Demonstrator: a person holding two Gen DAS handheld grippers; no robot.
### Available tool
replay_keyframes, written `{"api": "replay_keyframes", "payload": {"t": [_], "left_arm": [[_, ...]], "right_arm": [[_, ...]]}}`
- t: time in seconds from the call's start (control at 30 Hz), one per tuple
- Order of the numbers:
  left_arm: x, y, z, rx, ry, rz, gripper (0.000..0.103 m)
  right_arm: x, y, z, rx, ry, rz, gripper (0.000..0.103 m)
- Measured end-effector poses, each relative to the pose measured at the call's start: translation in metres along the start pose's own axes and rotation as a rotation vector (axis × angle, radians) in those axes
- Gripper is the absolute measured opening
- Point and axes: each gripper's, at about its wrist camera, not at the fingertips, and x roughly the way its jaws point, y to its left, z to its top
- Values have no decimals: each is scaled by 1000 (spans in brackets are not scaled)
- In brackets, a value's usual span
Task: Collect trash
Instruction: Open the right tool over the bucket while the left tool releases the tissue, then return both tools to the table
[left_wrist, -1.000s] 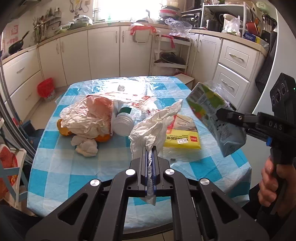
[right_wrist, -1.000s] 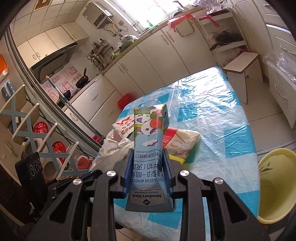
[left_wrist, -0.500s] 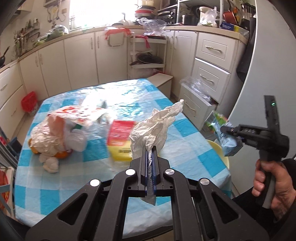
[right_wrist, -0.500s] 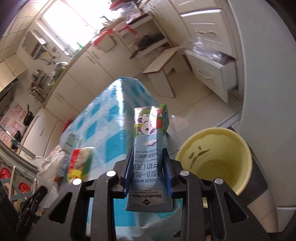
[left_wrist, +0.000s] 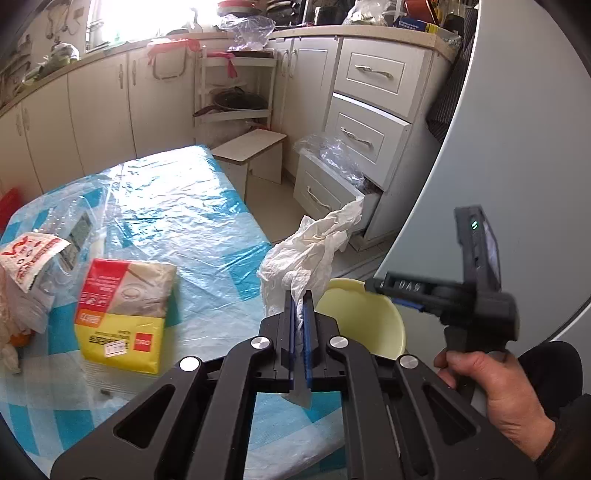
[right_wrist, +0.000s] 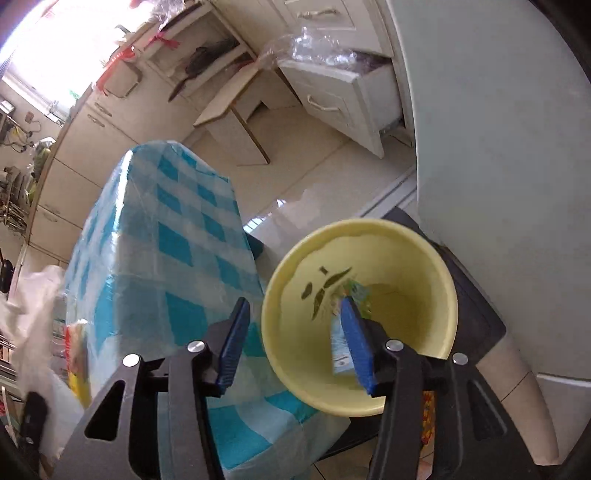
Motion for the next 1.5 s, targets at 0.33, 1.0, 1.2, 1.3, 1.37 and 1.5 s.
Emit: {"api": "replay_keyframes", "payload": {"t": [0.33,1.0,1.2,1.3,1.37,1.5], "left_arm": [[53,-50,4,21,92,-63,4],[79,-63,14,33,118,18,87],[32,-37,14,51,61,70,90],[6,-15,14,28,37,89,90],[-12,3,14,-5,17,95,90],[-43,37,13,-26,-30,150,90]], "right_arm": [[-123,58,67,-302,-448,124,87],[-99,77,76,-212,-342,240,90],[-96,96,70,-243,-342,188,94],[-93,114,63,-290,-351,115,95],[-94,127,55,-332,-381,80,95],[-91,150,40,-411,-409,74,96]]}}
